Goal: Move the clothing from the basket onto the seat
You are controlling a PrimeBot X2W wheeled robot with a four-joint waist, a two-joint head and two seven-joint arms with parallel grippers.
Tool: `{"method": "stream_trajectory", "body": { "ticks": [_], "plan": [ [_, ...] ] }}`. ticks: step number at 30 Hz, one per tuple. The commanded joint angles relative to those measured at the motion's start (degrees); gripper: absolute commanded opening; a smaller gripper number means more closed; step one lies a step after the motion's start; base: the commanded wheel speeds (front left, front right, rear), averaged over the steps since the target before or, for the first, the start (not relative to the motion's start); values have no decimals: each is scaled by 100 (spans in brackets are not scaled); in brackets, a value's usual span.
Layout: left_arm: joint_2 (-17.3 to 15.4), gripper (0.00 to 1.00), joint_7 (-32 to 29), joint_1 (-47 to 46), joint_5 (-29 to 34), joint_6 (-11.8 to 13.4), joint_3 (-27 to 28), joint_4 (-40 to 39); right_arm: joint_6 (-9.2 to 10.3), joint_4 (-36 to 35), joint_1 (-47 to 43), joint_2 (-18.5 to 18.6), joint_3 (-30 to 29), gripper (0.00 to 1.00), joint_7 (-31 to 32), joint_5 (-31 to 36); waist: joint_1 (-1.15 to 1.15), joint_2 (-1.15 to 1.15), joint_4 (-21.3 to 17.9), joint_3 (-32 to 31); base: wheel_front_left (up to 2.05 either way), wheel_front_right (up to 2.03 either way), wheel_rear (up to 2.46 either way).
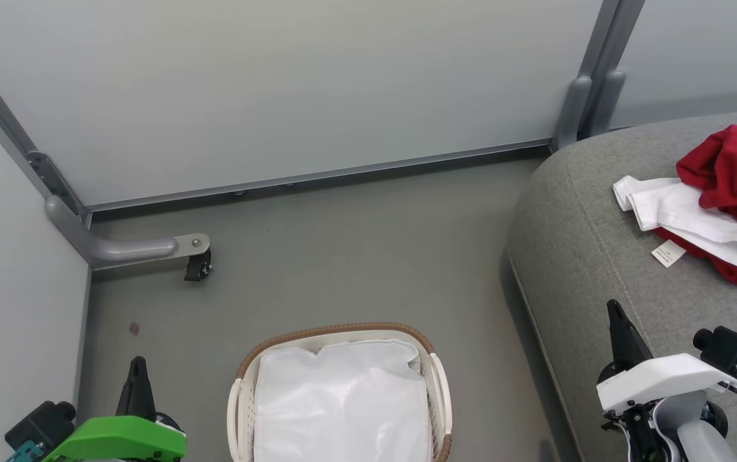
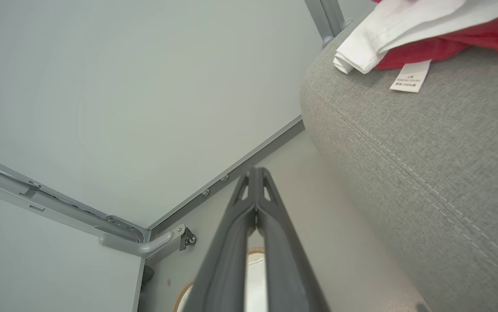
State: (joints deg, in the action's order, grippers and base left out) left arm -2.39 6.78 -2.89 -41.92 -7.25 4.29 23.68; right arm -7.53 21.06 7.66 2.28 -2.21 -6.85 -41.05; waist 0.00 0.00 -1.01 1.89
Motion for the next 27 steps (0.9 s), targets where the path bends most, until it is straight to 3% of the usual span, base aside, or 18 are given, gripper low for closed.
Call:
{"method": "stream_trajectory", "body": {
  "ticks": [1, 27],
  "plan": [
    [-37, 0, -38, -152, -189, -12, 31, -118, 2, -113, 21, 38, -33, 0, 44, -200, 0, 0, 2, -2, 0, 0, 0],
    [-50, 0, -521, -239, -1989, -21, 106, -443, 3, -344, -48, 53, -186, 0, 529, -2030, 0, 0, 30, -50, 0, 0, 0]
  ]
}}
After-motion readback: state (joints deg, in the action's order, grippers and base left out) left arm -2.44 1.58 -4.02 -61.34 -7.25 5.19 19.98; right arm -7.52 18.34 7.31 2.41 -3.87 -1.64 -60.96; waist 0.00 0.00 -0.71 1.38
